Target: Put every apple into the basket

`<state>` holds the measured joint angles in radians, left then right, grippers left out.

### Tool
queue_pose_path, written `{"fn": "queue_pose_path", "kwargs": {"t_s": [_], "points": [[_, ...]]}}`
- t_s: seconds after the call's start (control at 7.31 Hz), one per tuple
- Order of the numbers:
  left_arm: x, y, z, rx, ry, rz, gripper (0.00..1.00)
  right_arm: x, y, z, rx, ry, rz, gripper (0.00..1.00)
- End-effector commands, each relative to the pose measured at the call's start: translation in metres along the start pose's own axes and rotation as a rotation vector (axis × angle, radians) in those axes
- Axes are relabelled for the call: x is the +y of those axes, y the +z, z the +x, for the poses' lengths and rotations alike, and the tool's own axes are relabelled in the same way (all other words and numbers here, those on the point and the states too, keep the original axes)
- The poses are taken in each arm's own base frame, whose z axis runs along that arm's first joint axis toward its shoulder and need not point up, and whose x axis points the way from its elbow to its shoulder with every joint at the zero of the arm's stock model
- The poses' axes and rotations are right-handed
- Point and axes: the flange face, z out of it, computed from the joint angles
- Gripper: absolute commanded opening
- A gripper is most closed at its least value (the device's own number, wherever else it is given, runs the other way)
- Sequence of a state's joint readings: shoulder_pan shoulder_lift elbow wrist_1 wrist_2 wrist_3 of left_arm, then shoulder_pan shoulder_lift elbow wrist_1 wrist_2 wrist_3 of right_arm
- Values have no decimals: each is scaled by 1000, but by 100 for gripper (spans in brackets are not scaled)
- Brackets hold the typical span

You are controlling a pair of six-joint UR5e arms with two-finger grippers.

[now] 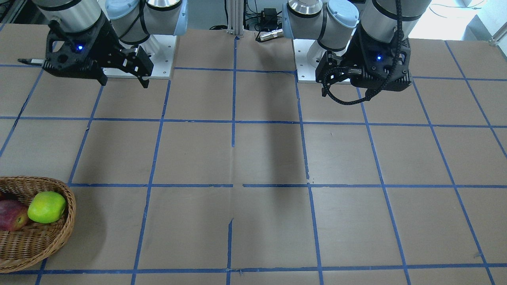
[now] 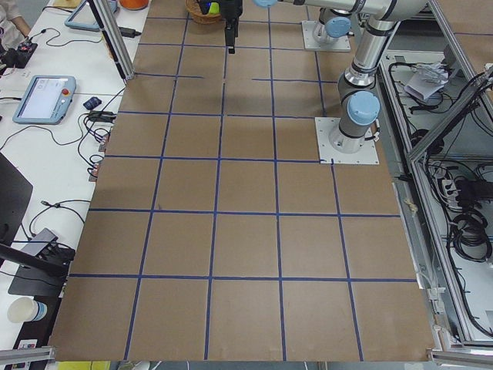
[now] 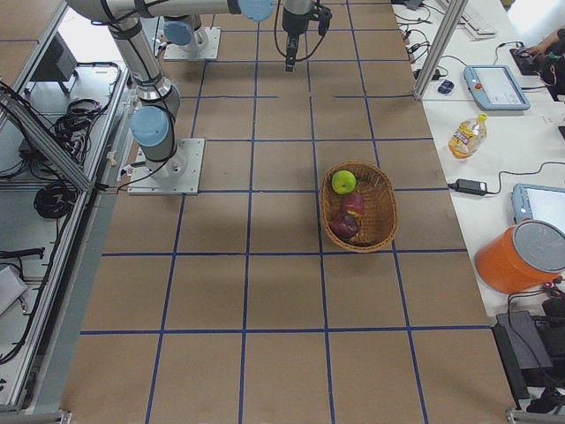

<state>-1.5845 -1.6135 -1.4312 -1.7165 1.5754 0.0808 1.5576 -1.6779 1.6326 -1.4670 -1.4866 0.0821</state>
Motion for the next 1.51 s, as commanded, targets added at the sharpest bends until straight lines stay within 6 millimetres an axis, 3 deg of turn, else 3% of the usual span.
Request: {"fn": "queue_pose_path", "kwargs": {"t_s": [0.0,0.27,0.82,1.23,1.37], "points": [[1,-2,0,3,-1,5,100,10,0,15,-2,-22,29,100],[-1,1,0,5,-1,0,100,6,-21,43,11,-29,-1,100],[0,-2,0,3,-1,5,100,-4,-20,34,-18,-20,-13,100],[0,-1,0,4,-1,3,100,-5,-8,0,51,24,1,100],[-1,0,0,4,-1,2,100,-4,-7,2,77,15,2,100]]}}
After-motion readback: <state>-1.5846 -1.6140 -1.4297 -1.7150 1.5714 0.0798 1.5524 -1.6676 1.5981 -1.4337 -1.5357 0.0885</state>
